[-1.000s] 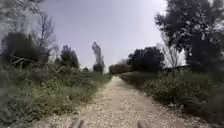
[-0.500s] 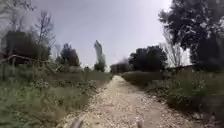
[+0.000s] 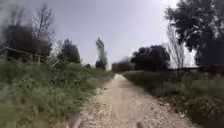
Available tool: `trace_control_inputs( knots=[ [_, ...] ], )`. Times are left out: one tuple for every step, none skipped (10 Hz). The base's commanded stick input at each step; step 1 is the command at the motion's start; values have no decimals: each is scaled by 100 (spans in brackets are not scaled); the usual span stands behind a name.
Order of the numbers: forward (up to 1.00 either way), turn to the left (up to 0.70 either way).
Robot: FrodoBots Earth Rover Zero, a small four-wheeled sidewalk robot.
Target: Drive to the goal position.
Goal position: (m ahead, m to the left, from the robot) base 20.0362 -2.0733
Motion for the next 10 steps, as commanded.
trace_control_inputs(
  knots=[
    [85,-27],
    [85,-34],
    [85,-33],
    [85,0],
    [85,0],
    [85,0],
    [85,0],
    [85,0],
    [85,0],
    [85,0]
  ],
)
